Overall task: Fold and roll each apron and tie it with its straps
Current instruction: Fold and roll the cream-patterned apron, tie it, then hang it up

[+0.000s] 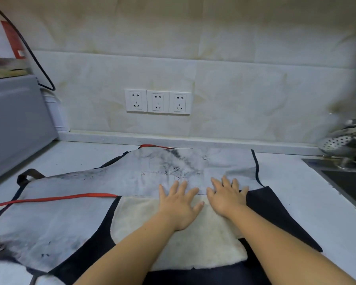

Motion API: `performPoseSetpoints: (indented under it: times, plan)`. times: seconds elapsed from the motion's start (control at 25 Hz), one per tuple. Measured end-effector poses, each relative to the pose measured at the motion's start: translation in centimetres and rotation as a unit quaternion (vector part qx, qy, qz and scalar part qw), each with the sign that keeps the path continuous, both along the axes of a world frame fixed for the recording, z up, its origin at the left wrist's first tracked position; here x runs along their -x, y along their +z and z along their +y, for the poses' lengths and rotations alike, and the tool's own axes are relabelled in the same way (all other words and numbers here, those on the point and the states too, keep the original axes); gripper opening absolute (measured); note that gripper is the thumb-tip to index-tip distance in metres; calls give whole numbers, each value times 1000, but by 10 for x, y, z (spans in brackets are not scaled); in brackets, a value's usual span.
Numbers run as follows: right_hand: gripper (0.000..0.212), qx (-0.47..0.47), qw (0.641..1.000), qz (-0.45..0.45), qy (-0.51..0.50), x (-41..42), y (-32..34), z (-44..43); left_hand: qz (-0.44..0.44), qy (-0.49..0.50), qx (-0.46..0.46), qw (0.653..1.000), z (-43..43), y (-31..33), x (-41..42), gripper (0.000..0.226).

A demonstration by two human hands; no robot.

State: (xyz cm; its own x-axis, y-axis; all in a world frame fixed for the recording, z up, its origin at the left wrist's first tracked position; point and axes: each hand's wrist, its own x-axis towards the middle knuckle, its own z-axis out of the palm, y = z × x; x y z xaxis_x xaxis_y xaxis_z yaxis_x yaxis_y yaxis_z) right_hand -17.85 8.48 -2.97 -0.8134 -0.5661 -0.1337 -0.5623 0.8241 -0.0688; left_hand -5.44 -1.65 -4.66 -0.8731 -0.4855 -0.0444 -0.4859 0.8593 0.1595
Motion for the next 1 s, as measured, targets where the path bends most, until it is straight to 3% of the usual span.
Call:
performPoseSetpoints:
  times: [0.08,0.16,0.24,0.36,0.44,0.52,0.6,0.64,0.72,0.88,1.0]
  plan:
    - [40,11,995,99,12,6,18,-16,18,8,4,1000,-9,5,7,51]
    - [32,119,972,189,79,14,34,-45,66,10,32,997,-16,8,11,45]
    - [33,193,954,184,139,24,42,-81,152,12,38,988,-21,0,11,42]
    - [40,155,966,129,161,41,40,-132,297,54,-120,946,-35,-11,11,41]
    - [36,134,970,126,159,50,42,-159,401,113,-292,861,-46,-10,8,35]
    - [28,128,973,115,152,58,42,-177,462,157,-459,743,-56,-2,4,34]
    - [26,127,981,60,133,68,40,-190,487,181,-568,639,-62,3,3,32]
    - [24,116,985,37,125,73,37,-198,494,184,-591,611,-64,5,3,32]
    - [26,50,991,6,121,79,35,-210,492,182,-589,614,-64,7,4,33]
    - [58,-45,991,-26,122,84,35,-224,444,174,-508,717,-57,5,5,44]
    - [44,-46,992,-19,116,85,24,-230,414,178,-478,754,-55,8,4,50]
